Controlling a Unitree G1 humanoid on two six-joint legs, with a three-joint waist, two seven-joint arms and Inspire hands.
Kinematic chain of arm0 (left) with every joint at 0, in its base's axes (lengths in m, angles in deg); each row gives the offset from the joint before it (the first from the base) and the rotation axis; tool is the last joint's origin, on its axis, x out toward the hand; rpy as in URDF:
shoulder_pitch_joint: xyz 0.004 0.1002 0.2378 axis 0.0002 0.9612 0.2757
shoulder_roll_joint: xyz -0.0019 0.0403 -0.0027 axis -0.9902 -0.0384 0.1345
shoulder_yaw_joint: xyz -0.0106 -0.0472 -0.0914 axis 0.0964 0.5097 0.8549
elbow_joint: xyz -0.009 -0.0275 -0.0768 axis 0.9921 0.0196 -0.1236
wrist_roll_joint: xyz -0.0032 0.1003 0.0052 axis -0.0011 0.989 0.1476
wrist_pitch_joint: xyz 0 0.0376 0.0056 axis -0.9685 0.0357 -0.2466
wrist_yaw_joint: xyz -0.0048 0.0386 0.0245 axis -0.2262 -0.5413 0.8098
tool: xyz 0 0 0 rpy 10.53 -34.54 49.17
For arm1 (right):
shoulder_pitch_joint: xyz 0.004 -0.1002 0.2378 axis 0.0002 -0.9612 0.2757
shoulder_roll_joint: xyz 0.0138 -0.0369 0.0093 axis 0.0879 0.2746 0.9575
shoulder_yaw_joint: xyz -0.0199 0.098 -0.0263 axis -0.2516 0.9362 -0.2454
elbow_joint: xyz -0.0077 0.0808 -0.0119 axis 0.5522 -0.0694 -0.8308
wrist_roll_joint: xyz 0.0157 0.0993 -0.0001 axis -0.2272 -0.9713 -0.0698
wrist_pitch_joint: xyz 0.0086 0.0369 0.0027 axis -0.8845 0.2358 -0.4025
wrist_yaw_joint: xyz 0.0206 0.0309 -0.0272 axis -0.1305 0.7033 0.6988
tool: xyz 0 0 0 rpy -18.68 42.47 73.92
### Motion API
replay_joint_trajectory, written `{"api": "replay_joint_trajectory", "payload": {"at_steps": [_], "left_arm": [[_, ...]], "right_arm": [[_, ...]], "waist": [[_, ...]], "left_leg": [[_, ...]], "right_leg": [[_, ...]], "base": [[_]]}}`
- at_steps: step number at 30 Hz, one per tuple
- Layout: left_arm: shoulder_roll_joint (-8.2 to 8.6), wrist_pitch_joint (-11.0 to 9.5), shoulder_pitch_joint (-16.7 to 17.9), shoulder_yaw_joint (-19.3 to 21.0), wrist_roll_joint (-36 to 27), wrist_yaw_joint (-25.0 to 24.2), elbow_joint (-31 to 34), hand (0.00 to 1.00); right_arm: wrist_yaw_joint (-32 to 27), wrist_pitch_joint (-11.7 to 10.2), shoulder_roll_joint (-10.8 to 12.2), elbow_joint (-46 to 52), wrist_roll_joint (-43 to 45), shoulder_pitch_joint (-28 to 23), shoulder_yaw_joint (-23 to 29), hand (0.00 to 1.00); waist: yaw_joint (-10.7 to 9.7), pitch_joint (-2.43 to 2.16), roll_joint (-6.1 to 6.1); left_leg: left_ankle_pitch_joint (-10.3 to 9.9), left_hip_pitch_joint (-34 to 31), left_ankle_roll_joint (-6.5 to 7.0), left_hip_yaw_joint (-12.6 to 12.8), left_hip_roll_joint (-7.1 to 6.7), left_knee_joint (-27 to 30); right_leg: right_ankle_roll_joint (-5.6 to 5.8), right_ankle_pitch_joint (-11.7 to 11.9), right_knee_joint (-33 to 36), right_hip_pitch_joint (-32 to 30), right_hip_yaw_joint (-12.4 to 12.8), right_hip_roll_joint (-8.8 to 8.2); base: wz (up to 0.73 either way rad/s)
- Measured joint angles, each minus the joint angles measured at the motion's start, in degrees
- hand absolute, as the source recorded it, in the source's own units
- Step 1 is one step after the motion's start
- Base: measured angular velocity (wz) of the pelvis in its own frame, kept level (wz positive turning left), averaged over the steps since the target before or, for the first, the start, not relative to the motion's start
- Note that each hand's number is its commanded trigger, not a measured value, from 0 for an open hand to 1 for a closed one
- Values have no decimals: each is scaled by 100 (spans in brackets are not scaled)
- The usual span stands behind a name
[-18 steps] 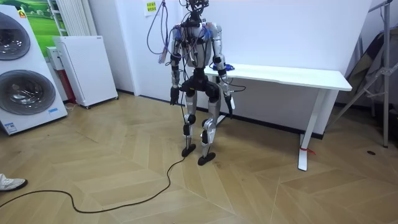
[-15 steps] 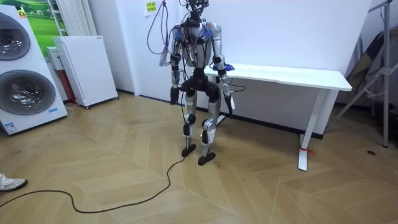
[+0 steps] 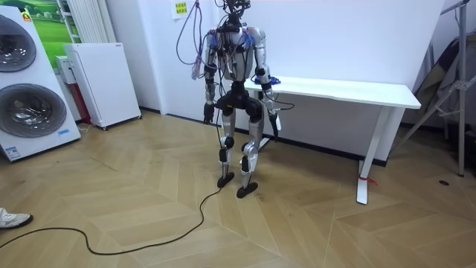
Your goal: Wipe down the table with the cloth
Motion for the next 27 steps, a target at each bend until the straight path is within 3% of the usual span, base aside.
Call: {"api": "replay_joint_trajectory", "payload": {"at_steps": [3, 6, 11, 14, 19, 27], "left_arm": [[13, 101, 3, 28, -3, -2, -42, 0], [20, 118, 54, 343, 2, -5, -11, 0], [20, 189, 251, 1030, -10, -1, 37, 0], [16, 189, 304, 1369, -10, 80, 98, 0], [-9, 81, 263, 1567, -8, 187, 123, 0], [-108, -5, 169, 1459, -39, 318, 188, 0]], "right_arm": [[-85, 101, 5, -218, -572, -31, 108, 0], [-202, 122, 12, -289, -1537, -155, 696, 0], [-439, 131, -48, -432, -3473, -362, 1872, 0], [-573, 127, -83, -437, -4146, -444, 2551, 0], [-894, 128, -227, -384, -4648, -415, 3164, 0], [-2057, 77, -597, 676, -4247, 285, 3316, 0]], "waist": [[-15, 0, -8], [-64, 4, -46], [-348, 7, -90], [-483, 0, -133], [-558, -8, -235], [-586, -9, -333]], "left_leg": [[0, 42, 0, 0, -8, -19], [0, 102, 1, 33, -8, -82], [7, 150, 13, 26, -21, -119], [7, 158, 13, 49, -16, -122], [7, 193, 13, 121, -16, -120], [-16, 45, 51, 341, 27, -67]], "right_leg": [[2, -1, -3, 39, -7, -9], [9, -16, -8, 76, 15, -10], [16, -44, -10, 106, 28, -16], [10, -52, -5, 100, 71, -8], [10, -53, -4, 92, 161, -6], [6, -45, 194, -224, 325, 3]], "base": [[0], [0], [0], [-4], [-10], [-13]]}}
